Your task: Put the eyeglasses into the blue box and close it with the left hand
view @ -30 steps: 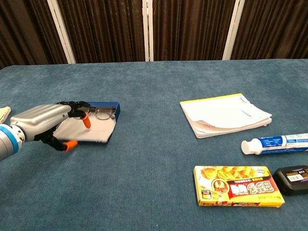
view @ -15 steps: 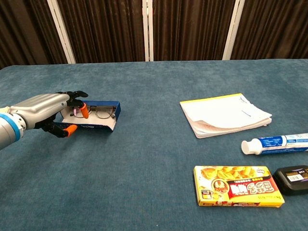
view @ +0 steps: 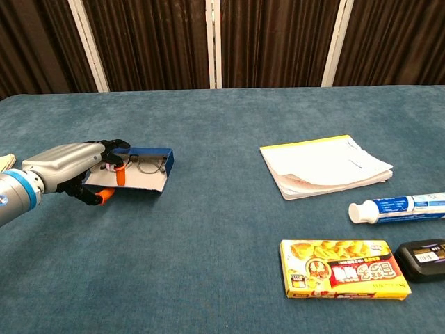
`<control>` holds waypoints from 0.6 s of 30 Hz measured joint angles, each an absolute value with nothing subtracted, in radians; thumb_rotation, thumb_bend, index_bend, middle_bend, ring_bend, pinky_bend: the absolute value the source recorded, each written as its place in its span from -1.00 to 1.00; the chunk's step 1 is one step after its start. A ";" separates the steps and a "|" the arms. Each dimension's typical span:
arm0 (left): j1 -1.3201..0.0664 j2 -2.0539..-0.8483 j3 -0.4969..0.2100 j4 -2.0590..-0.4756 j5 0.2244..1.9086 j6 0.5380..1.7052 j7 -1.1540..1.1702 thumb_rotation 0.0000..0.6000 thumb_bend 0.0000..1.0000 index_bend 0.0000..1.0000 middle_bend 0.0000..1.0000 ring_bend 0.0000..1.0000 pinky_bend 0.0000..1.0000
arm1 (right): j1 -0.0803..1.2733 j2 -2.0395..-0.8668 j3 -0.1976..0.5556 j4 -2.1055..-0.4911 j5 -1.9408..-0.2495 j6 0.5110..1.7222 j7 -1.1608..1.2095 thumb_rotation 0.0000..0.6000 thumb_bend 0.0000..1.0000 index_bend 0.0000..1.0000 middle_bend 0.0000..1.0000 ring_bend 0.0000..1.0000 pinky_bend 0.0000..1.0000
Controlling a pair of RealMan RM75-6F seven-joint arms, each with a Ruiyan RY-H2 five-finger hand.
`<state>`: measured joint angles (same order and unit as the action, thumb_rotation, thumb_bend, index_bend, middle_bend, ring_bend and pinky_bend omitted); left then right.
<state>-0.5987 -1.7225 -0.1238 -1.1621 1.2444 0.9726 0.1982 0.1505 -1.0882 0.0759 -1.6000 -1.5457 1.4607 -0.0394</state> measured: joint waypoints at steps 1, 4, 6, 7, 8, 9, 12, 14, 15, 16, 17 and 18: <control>-0.595 -1.714 -0.120 -1.174 1.250 0.977 0.195 1.00 0.07 0.12 -1.00 -1.00 -1.00 | 0.150 -1.088 0.076 -1.601 -1.547 1.462 -0.039 1.00 -1.00 -1.00 -1.00 -1.00 -1.00; -0.584 -1.683 -0.110 -1.214 1.263 0.993 0.192 1.00 0.07 0.17 -1.00 -1.00 -1.00 | 0.149 -1.086 0.075 -1.604 -1.552 1.467 -0.036 1.00 -1.00 -1.00 -1.00 -1.00 -1.00; -0.576 -1.659 -0.103 -1.245 1.270 1.003 0.193 1.00 0.07 0.19 -1.00 -1.00 -1.00 | 0.147 -1.084 0.073 -1.606 -1.557 1.472 -0.033 1.00 -1.00 -1.00 -1.00 -1.00 -1.00; -0.570 -1.641 -0.099 -1.267 1.274 1.010 0.195 1.00 0.07 0.20 -1.00 -1.00 -1.00 | 0.146 -1.083 0.072 -1.608 -1.560 1.474 -0.032 1.00 -1.00 -1.00 -1.00 -1.00 -1.00; -0.565 -1.627 -0.095 -1.285 1.277 1.015 0.196 1.00 0.07 0.20 -1.00 -1.00 -1.00 | 0.145 -1.082 0.072 -1.609 -1.562 1.476 -0.031 1.00 -1.00 -1.00 -1.00 -1.00 -1.00; -0.561 -1.612 -0.092 -1.304 1.280 1.019 0.198 1.00 0.07 0.21 -1.00 -1.00 -1.00 | 0.145 -1.081 0.071 -1.610 -1.564 1.478 -0.030 1.00 -1.00 -1.00 -1.00 -1.00 -1.00; -0.546 -1.557 -0.079 -1.369 1.288 1.032 0.203 1.00 0.07 0.24 -1.00 -1.00 -1.00 | 0.143 -1.078 0.069 -1.614 -1.570 1.484 -0.027 1.00 -1.00 -1.00 -1.00 -1.00 -1.00; -0.535 -1.513 -0.069 -1.419 1.294 1.040 0.210 1.00 0.07 0.26 -1.00 -1.00 -1.00 | 0.141 -1.076 0.069 -1.617 -1.573 1.487 -0.025 1.00 -1.00 -1.00 -1.00 -1.00 -1.00; -0.531 -1.495 -0.065 -1.439 1.296 1.043 0.215 1.00 0.07 0.26 -1.00 -1.00 -1.00 | 0.141 -1.076 0.068 -1.617 -1.574 1.488 -0.025 1.00 -1.00 -1.00 -1.00 -1.00 -1.00; -0.526 -1.472 -0.059 -1.464 1.298 1.047 0.221 1.00 0.07 0.26 -1.00 -1.00 -1.00 | 0.141 -1.075 0.068 -1.618 -1.574 1.488 -0.025 1.00 -1.00 -1.00 -1.00 -1.00 -1.00; -0.522 -1.455 -0.054 -1.483 1.299 1.048 0.227 1.00 0.07 0.26 -1.00 -1.00 -1.00 | 0.140 -1.075 0.068 -1.619 -1.575 1.489 -0.025 1.00 -1.00 -1.00 -1.00 -1.00 -1.00; -0.519 -1.439 -0.050 -1.502 1.300 1.049 0.233 1.00 0.07 0.26 -1.00 -1.00 -1.00 | 0.140 -1.074 0.068 -1.620 -1.576 1.490 -0.025 1.00 -1.00 -1.00 -1.00 -1.00 -1.00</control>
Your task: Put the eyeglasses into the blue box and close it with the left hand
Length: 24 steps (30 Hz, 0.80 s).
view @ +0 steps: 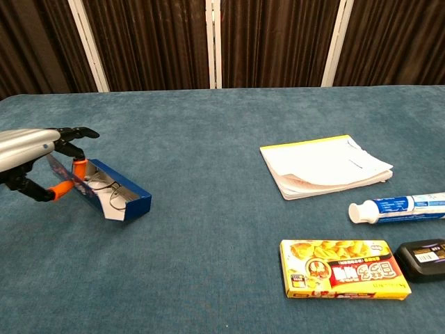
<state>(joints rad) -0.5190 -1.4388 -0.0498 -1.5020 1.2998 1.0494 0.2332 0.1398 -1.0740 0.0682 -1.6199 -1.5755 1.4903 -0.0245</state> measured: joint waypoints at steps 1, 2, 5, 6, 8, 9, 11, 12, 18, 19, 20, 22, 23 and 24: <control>-0.515 -1.416 -0.043 -1.529 1.300 1.049 0.243 1.00 0.07 0.26 -1.00 -1.00 -1.00 | 0.139 -1.074 0.068 -1.620 -1.576 1.491 -0.024 1.00 -1.00 -1.00 -1.00 -1.00 -1.00; -0.512 -1.398 -0.036 -1.551 1.300 1.048 0.251 1.00 0.07 0.26 -1.00 -1.00 -1.00 | 0.140 -1.074 0.068 -1.620 -1.575 1.490 -0.024 1.00 -1.00 -1.00 -1.00 -1.00 -1.00; -0.504 -1.340 -0.018 -1.623 1.291 1.039 0.277 1.00 0.07 0.26 -1.00 -1.00 -1.00 | 0.140 -1.074 0.069 -1.619 -1.573 1.488 -0.025 1.00 -1.00 -1.00 -1.00 -1.00 -1.00; -0.503 -1.327 -0.014 -1.641 1.286 1.033 0.283 1.00 0.07 0.26 -1.00 -1.00 -1.00 | 0.141 -1.075 0.069 -1.619 -1.573 1.487 -0.025 1.00 -1.00 -1.00 -1.00 -1.00 -1.00; -0.503 -1.312 -0.009 -1.662 1.268 1.017 0.291 1.00 0.07 0.26 -1.00 -1.00 -1.00 | 0.141 -1.075 0.069 -1.619 -1.573 1.486 -0.026 1.00 -1.00 -1.00 -1.00 -1.00 -1.00; -0.504 -1.311 -0.009 -1.665 1.261 1.011 0.293 1.00 0.07 0.26 -1.00 -1.00 -1.00 | 0.142 -1.076 0.069 -1.619 -1.573 1.485 -0.027 1.00 -1.00 -1.00 -1.00 -1.00 -1.00; -0.508 -1.317 -0.012 -1.661 1.252 1.000 0.292 1.00 0.07 0.26 -1.00 -1.00 -1.00 | 0.142 -1.076 0.069 -1.619 -1.573 1.485 -0.029 1.00 -1.00 -1.00 -1.00 -1.00 -1.00; -0.510 -1.322 -0.013 -1.658 1.250 0.996 0.290 1.00 0.07 0.26 -1.00 -1.00 -1.00 | 0.142 -1.077 0.069 -1.619 -1.573 1.484 -0.030 1.00 -1.00 -1.00 -1.00 -1.00 -1.00; -0.529 -1.367 -0.024 -1.613 1.235 0.971 0.284 1.00 0.07 0.26 -1.00 -1.00 -1.00 | 0.143 -1.077 0.071 -1.617 -1.567 1.482 -0.030 1.00 -1.00 -1.00 -1.00 -1.00 -1.00; -0.532 -1.377 -0.027 -1.604 1.231 0.966 0.285 1.00 0.07 0.26 -1.00 -1.00 -1.00 | 0.143 -1.078 0.071 -1.616 -1.566 1.481 -0.029 1.00 -1.00 -1.00 -1.00 -1.00 -1.00; -0.535 -1.384 -0.029 -1.599 1.227 0.963 0.285 1.00 0.07 0.26 -1.00 -1.00 -1.00 | 0.143 -1.078 0.071 -1.616 -1.566 1.481 -0.029 1.00 -1.00 -1.00 -1.00 -1.00 -1.00; -0.541 -1.394 -0.034 -1.587 1.217 0.958 0.290 1.00 0.07 0.25 -1.00 -1.00 -1.00 | 0.143 -1.078 0.071 -1.614 -1.565 1.480 -0.028 1.00 -1.00 -1.00 -1.00 -1.00 -1.00; -0.543 -1.398 -0.036 -1.582 1.213 0.956 0.293 1.00 0.07 0.25 -1.00 -1.00 -1.00 | 0.143 -1.078 0.071 -1.614 -1.564 1.480 -0.027 1.00 -1.00 -1.00 -1.00 -1.00 -1.00; -0.545 -1.402 -0.038 -1.578 1.208 0.955 0.296 1.00 0.07 0.24 -1.00 -1.00 -1.00 | 0.144 -1.078 0.072 -1.614 -1.564 1.479 -0.027 1.00 -1.00 -1.00 -1.00 -1.00 -1.00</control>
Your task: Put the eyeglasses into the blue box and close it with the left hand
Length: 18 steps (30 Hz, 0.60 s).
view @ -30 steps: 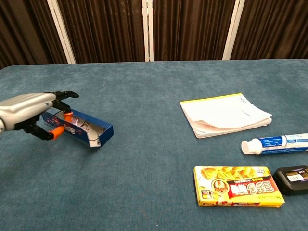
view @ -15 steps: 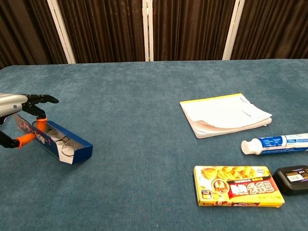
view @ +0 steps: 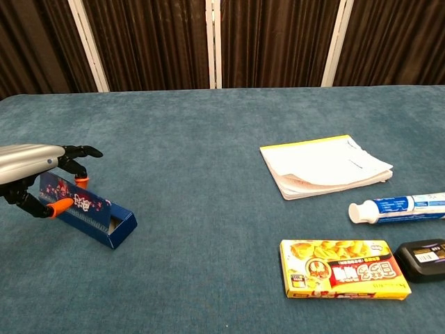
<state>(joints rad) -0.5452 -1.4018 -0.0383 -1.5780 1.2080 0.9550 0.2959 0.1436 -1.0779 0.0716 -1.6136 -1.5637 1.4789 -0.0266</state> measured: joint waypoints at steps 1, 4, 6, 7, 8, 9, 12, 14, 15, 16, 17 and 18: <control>-0.548 -1.407 -0.041 -1.573 1.201 0.953 0.300 1.00 0.07 0.23 -1.00 -1.00 -1.00 | 0.144 -1.078 0.072 -1.613 -1.563 1.479 -0.027 1.00 -1.00 -1.00 -1.00 -1.00 -1.00; -0.556 -1.419 -0.050 -1.562 1.184 0.947 0.308 1.00 0.07 0.15 -1.00 -1.00 -1.00 | 0.144 -1.078 0.072 -1.613 -1.564 1.479 -0.028 1.00 -1.00 -1.00 -1.00 -1.00 -1.00; -0.559 -1.424 -0.053 -1.558 1.178 0.946 0.312 1.00 0.02 -0.09 -1.00 -1.00 -1.00 | 0.143 -1.078 0.072 -1.614 -1.564 1.480 -0.028 1.00 -1.00 -1.00 -1.00 -1.00 -1.00; -0.561 -1.426 -0.054 -1.555 1.176 0.946 0.314 1.00 0.00 -0.24 -1.00 -1.00 -1.00 | 0.143 -1.078 0.072 -1.614 -1.564 1.480 -0.029 1.00 -1.00 -1.00 -1.00 -1.00 -1.00; -0.561 -1.428 -0.054 -1.553 1.175 0.946 0.316 1.00 -0.05 -0.48 -1.00 -1.00 -1.00 | 0.143 -1.078 0.071 -1.614 -1.563 1.479 -0.029 1.00 -1.00 -1.00 -1.00 -1.00 -1.00; -0.562 -1.429 -0.054 -1.552 1.172 0.945 0.317 1.00 -0.09 -0.70 -1.00 -1.00 -1.00 | 0.143 -1.078 0.072 -1.614 -1.563 1.479 -0.029 1.00 -1.00 -1.00 -1.00 -1.00 -1.00; -0.562 -1.434 -0.056 -1.547 1.170 0.946 0.308 1.00 -0.14 -0.99 -1.00 -1.00 -1.00 | 0.143 -1.078 0.072 -1.613 -1.562 1.478 -0.030 1.00 -1.00 -1.00 -1.00 -1.00 -1.00; -0.562 -1.437 -0.058 -1.541 1.173 0.950 0.298 1.00 -0.17 -1.00 -1.00 -1.00 -1.00 | 0.144 -1.079 0.072 -1.613 -1.562 1.477 -0.031 1.00 -1.00 -1.00 -1.00 -1.00 -1.00; -0.561 -1.438 -0.059 -1.538 1.176 0.952 0.293 1.00 -0.19 -1.00 -1.00 -1.00 -1.00 | 0.144 -1.079 0.072 -1.613 -1.561 1.477 -0.032 1.00 -1.00 -1.00 -1.00 -1.00 -1.00; -0.561 -1.440 -0.061 -1.532 1.178 0.956 0.286 1.00 -0.20 -1.00 -1.00 -1.00 -1.00 | 0.144 -1.079 0.072 -1.613 -1.561 1.477 -0.032 1.00 -1.00 -1.00 -1.00 -1.00 -1.00; -0.560 -1.440 -0.064 -1.528 1.180 0.959 0.279 1.00 -0.21 -1.00 -1.00 -1.00 -1.00 | 0.144 -1.079 0.072 -1.613 -1.561 1.477 -0.031 1.00 -1.00 -1.00 -1.00 -1.00 -1.00; -0.560 -1.441 -0.066 -1.526 1.183 0.962 0.271 1.00 -0.26 -1.00 -1.00 -1.00 -1.00 | 0.143 -1.079 0.072 -1.613 -1.560 1.478 -0.031 1.00 -1.00 -1.00 -1.00 -1.00 -1.00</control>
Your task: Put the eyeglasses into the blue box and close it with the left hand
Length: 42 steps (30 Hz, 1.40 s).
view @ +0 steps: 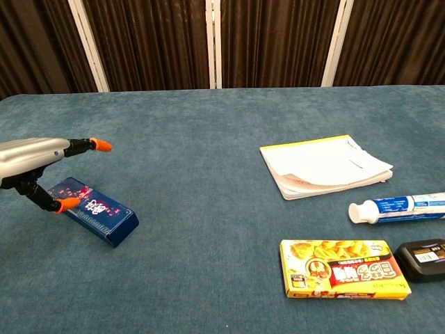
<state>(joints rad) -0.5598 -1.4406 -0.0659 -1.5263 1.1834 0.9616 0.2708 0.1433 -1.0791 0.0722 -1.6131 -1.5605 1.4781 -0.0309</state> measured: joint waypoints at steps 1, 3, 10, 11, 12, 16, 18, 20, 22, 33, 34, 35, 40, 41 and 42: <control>-0.559 -1.440 -0.067 -1.525 1.189 0.964 0.259 1.00 -0.34 -1.00 -1.00 -1.00 -1.00 | 0.143 -1.079 0.072 -1.613 -1.560 1.479 -0.030 1.00 -1.00 -1.00 -1.00 -1.00 -1.00; -0.558 -1.434 -0.068 -1.525 1.204 0.967 0.240 1.00 -0.50 -1.00 -1.00 -1.00 -1.00 | 0.142 -1.078 0.073 -1.614 -1.559 1.479 -0.029 1.00 -1.00 -1.00 -1.00 -1.00 -1.00; -0.573 -1.359 -0.048 -1.550 1.269 0.909 0.159 1.00 -0.80 -1.00 -1.00 -1.00 -1.00 | 0.143 -1.078 0.073 -1.614 -1.559 1.478 -0.030 1.00 -1.00 -1.00 -1.00 -1.00 -1.00; -0.578 -1.347 -0.042 -1.551 1.276 0.894 0.155 1.00 -0.80 -1.00 -1.00 -1.00 -1.00 | 0.143 -1.079 0.073 -1.614 -1.559 1.478 -0.031 1.00 -1.00 -1.00 -1.00 -1.00 -1.00; -0.582 -1.337 -0.037 -1.552 1.281 0.880 0.152 1.00 -0.80 -1.00 -1.00 -1.00 -1.00 | 0.143 -1.079 0.073 -1.614 -1.559 1.478 -0.031 1.00 -1.00 -1.00 -1.00 -1.00 -1.00; -0.601 -1.331 -0.020 -1.538 1.282 0.824 0.151 1.00 -0.80 -1.00 -1.00 -1.00 -1.00 | 0.143 -1.080 0.072 -1.615 -1.560 1.477 -0.036 1.00 -1.00 -1.00 -1.00 -1.00 -1.00; -0.607 -1.348 -0.020 -1.515 1.280 0.820 0.155 1.00 -0.79 -1.00 -1.00 -1.00 -1.00 | 0.143 -1.082 0.072 -1.614 -1.558 1.476 -0.038 1.00 -1.00 -1.00 -1.00 -1.00 -1.00; -0.613 -1.372 -0.021 -1.486 1.279 0.822 0.160 1.00 -0.77 -0.96 -1.00 -1.00 -1.00 | 0.144 -1.082 0.072 -1.613 -1.557 1.475 -0.038 1.00 -1.00 -1.00 -1.00 -1.00 -1.00; -0.620 -1.394 -0.024 -1.460 1.279 0.823 0.166 1.00 -0.75 -0.91 -1.00 -1.00 -1.00 | 0.144 -1.082 0.073 -1.613 -1.555 1.474 -0.037 1.00 -1.00 -1.00 -1.00 -1.00 -1.00; -0.642 -1.450 -0.035 -1.386 1.259 0.818 0.201 1.00 -0.72 -0.14 -0.63 -0.78 -0.61 | 0.147 -1.083 0.076 -1.607 -1.546 1.465 -0.032 1.00 -1.00 -1.00 -1.00 -1.00 -1.00; -0.644 -1.452 -0.036 -1.384 1.254 0.815 0.205 1.00 -0.72 -0.12 -0.61 -0.76 -0.59 | 0.147 -1.083 0.076 -1.607 -1.545 1.465 -0.032 1.00 -1.00 -1.00 -1.00 -1.00 -1.00; -0.645 -1.453 -0.036 -1.383 1.251 0.814 0.208 1.00 -0.70 -0.09 -0.58 -0.73 -0.56 | 0.147 -1.084 0.076 -1.607 -1.545 1.465 -0.033 1.00 -1.00 -1.00 -1.00 -1.00 -1.00; -0.645 -1.461 -0.039 -1.378 1.236 0.820 0.222 1.00 -0.52 0.02 -0.48 -0.64 -0.48 | 0.148 -1.085 0.076 -1.606 -1.546 1.464 -0.035 1.00 -1.00 -1.00 -1.00 -1.00 -1.00; -0.644 -1.463 -0.040 -1.377 1.235 0.825 0.226 1.00 -0.51 0.03 -0.48 -0.64 -0.48 | 0.148 -1.085 0.075 -1.606 -1.546 1.464 -0.035 1.00 -1.00 -1.00 -1.00 -1.00 -1.00; -0.643 -1.465 -0.040 -1.375 1.233 0.831 0.231 1.00 -0.50 0.03 -0.48 -0.64 -0.48 | 0.148 -1.086 0.075 -1.606 -1.545 1.464 -0.036 1.00 -1.00 -1.00 -1.00 -1.00 -1.00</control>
